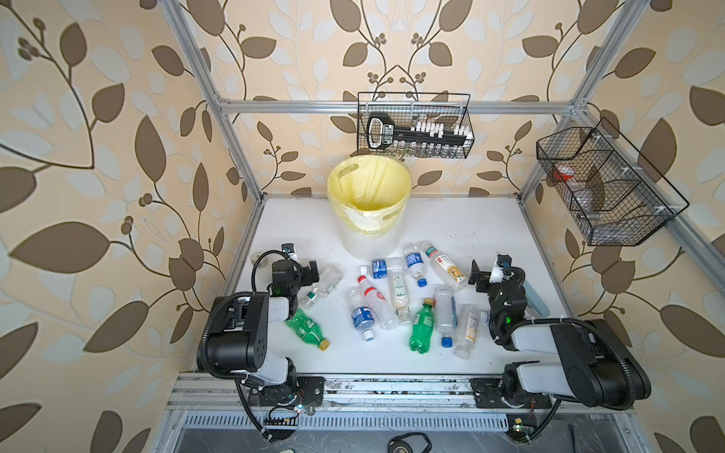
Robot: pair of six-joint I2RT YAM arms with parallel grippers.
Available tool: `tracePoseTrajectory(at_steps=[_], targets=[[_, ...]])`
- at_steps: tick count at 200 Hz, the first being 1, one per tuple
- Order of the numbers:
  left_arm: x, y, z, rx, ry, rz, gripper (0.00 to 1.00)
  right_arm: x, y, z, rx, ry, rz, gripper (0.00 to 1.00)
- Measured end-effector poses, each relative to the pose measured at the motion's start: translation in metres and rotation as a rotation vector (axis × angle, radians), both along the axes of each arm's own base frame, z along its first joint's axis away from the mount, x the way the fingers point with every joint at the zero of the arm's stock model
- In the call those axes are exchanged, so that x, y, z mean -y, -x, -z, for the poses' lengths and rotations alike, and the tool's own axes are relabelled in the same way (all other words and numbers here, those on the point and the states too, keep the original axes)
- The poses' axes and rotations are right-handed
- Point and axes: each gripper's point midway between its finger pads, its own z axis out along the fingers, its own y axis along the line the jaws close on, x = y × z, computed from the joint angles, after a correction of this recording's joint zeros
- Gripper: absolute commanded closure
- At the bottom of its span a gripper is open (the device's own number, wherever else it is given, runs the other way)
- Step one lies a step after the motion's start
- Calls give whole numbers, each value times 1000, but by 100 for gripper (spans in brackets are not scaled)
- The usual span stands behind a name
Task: Throw the plastic bottles in the bin
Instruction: Pick up the plastic bottle from the center of the table.
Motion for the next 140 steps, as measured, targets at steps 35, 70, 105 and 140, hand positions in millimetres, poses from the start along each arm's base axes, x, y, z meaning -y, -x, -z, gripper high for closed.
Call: tracePoseTrajectory(at_steps=[35,70,105,140], targets=[[0,0,0,0,0,0,1,1,0,2,-7,-2,-4,0],[0,0,0,0,0,0,1,2,0,6,-25,-6,-14,0],[0,0,0,0,0,0,1,3,-1,9,-39,-16,-28,0],[0,0,0,0,0,0,1,5,-4,9,-43,-30,-39,0]])
